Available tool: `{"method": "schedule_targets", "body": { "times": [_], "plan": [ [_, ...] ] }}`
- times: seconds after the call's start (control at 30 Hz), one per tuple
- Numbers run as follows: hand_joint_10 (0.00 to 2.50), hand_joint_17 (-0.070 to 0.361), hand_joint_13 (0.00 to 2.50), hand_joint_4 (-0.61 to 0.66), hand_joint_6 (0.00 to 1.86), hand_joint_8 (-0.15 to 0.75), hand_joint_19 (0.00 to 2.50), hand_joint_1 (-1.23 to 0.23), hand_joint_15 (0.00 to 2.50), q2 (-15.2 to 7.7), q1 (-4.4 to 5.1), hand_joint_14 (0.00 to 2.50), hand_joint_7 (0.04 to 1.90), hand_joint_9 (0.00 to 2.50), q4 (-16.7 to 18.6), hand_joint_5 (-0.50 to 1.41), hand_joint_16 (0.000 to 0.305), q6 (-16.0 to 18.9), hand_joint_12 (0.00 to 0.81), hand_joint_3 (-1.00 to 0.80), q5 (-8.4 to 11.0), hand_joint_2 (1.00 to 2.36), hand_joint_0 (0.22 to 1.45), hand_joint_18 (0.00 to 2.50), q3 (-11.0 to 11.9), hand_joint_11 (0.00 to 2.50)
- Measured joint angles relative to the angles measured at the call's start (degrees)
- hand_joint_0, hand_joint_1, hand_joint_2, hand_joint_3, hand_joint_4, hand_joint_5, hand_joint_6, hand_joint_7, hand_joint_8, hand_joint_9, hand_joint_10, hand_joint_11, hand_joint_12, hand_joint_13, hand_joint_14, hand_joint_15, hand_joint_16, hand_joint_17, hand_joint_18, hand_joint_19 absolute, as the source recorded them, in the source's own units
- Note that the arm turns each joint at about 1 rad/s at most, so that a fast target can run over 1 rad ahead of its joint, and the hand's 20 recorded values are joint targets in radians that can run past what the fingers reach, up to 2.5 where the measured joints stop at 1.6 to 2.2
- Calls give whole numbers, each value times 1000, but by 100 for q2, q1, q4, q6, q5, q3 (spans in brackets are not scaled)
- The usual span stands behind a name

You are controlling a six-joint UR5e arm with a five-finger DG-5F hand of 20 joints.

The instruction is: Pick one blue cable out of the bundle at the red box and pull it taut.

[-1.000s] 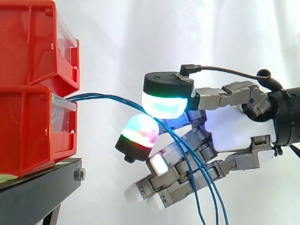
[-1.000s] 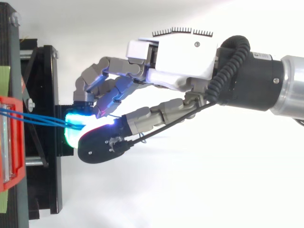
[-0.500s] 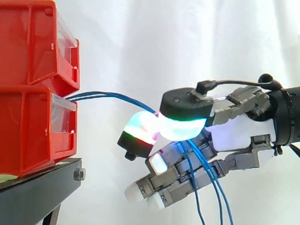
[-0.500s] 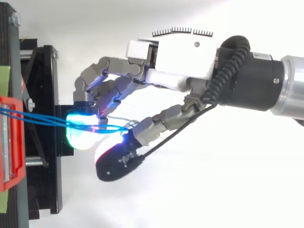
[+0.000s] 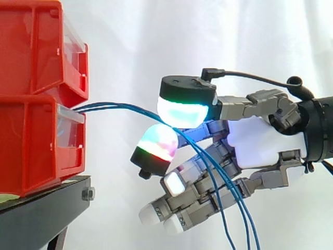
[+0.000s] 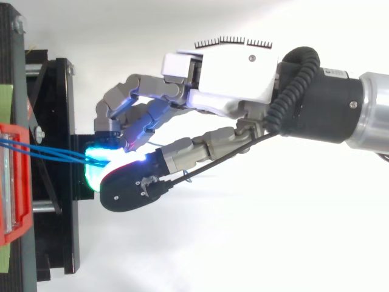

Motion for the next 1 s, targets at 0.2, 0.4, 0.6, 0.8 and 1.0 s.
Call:
{"method": "schedule_targets", "body": {
  "times": [0.2,0.4,0.6,0.8,1.0],
  "plan": [
    [5,136,499,81,933,387,112,-784,217,0,-4,9,947,854,4,-149,60,1,368,-59,0,1009,624,431,1,756],
    [11,117,480,14,931,348,101,-879,217,0,-6,8,1073,817,6,-160,52,1,336,-116,0,1017,680,427,1,754],
    [11,120,403,187,892,335,129,-875,206,0,-6,9,935,751,6,-158,53,1,339,-500,0,1000,574,362,1,691],
    [9,122,383,182,871,352,150,-623,206,0,-10,8,875,774,-5,-156,54,-6,344,-500,-2,1000,544,319,2,669],
    [12,119,370,164,842,337,151,-595,207,0,-14,8,850,765,-48,-168,53,-20,334,-313,6,1011,595,291,1,656]
  ]
}}
